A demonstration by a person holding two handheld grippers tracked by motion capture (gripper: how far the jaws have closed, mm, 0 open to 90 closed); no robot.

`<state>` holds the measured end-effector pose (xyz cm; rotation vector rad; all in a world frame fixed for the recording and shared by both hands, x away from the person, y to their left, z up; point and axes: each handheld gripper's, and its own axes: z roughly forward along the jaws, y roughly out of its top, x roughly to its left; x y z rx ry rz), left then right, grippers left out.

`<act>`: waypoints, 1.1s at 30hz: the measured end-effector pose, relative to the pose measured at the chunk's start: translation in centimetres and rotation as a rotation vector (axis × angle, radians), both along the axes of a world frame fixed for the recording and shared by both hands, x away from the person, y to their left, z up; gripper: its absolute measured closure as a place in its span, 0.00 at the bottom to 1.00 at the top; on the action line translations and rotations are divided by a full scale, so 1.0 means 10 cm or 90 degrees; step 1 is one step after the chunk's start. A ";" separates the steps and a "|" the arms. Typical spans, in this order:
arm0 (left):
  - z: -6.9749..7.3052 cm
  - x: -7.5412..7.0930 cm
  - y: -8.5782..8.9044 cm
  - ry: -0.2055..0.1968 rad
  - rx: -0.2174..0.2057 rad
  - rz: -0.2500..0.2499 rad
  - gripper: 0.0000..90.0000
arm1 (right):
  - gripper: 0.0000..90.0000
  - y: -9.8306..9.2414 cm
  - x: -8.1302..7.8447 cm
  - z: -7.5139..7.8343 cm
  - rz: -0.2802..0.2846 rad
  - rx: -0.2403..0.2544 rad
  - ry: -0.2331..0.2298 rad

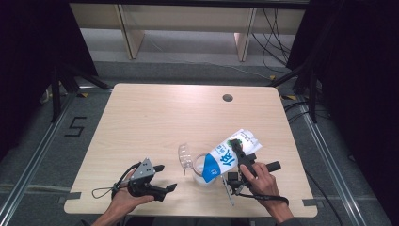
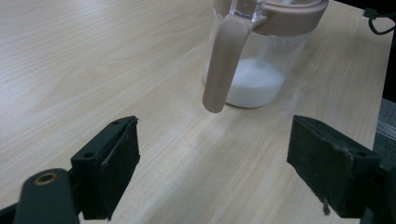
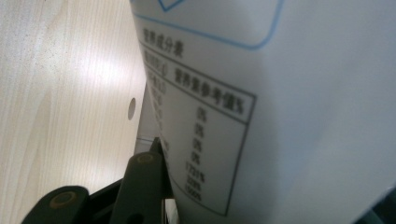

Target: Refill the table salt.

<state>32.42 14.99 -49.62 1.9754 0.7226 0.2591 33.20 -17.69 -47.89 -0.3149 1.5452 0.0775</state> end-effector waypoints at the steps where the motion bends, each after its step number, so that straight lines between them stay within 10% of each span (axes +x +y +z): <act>1: 0.00 0.00 0.00 -0.001 0.000 -0.002 0.18 | 0.68 0.01 0.00 0.02 0.005 -0.011 -0.010; 23: 0.00 0.00 0.00 0.001 0.000 0.001 0.18 | 0.69 -0.01 -0.03 -0.02 -0.025 0.024 0.006; 30: 0.00 0.00 0.00 -0.001 0.000 -0.002 0.18 | 0.69 0.02 -0.04 0.05 -0.010 -0.032 -0.015; 33: 0.00 0.00 0.00 -0.001 0.000 -0.002 0.18 | 0.70 0.00 -0.03 -0.01 -0.015 0.013 -0.002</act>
